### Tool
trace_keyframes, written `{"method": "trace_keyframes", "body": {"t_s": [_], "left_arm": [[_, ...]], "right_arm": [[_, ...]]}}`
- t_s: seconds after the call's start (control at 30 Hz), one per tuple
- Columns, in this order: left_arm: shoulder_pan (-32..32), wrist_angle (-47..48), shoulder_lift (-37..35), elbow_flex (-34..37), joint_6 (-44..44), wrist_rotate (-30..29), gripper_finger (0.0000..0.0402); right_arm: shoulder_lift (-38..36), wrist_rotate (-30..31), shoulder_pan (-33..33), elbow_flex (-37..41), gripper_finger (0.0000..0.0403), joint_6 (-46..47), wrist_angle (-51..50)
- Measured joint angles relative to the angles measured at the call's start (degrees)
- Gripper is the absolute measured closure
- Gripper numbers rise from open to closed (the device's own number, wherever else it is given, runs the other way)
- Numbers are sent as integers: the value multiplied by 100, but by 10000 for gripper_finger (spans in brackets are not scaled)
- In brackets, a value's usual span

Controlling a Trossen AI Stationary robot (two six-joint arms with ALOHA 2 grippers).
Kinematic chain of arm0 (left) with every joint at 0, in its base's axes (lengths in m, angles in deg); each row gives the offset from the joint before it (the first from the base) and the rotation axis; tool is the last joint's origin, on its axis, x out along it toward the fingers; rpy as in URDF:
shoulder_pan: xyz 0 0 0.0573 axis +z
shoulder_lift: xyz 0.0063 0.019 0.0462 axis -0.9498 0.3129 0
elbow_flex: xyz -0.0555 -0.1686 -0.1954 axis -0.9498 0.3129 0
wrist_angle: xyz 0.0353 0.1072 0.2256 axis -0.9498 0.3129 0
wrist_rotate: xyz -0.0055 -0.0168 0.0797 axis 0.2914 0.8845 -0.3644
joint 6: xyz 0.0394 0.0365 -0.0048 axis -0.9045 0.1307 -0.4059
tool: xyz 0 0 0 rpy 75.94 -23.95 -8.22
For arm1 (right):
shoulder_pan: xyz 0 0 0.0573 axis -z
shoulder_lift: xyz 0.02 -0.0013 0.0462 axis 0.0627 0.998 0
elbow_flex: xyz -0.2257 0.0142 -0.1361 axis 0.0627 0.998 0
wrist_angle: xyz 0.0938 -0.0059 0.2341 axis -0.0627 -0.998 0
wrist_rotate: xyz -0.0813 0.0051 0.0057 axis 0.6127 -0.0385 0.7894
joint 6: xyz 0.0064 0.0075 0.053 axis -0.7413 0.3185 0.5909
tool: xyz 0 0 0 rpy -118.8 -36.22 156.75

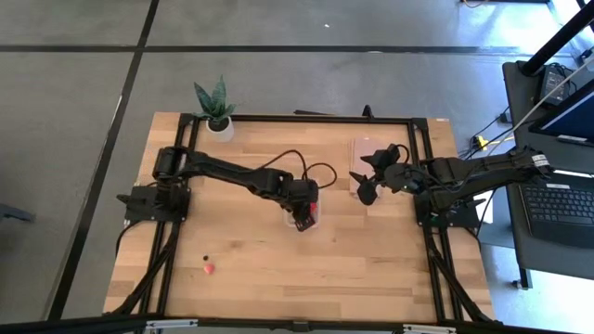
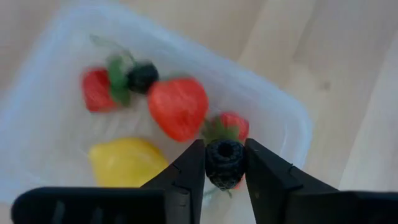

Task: Pick and placing Produce into tupperware
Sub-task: Put the black blackberry into the transparent bin, then put the pink peach into the transparent bin

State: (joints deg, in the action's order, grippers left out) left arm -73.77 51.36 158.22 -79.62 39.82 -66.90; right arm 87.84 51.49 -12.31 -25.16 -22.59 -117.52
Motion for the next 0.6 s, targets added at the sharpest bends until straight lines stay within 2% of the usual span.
{"method": "trace_keyframes", "body": {"t_s": [0.17, 0.6], "left_arm": [[-22, -39, 241, 0, 84, 89, 320], [-20, -36, 284, 5, 97, 73, 247]], "right_arm": [[0, -8, -33, -2, 109, 7, -168], [0, -50, -87, 0, 109, 21, -191]]}}
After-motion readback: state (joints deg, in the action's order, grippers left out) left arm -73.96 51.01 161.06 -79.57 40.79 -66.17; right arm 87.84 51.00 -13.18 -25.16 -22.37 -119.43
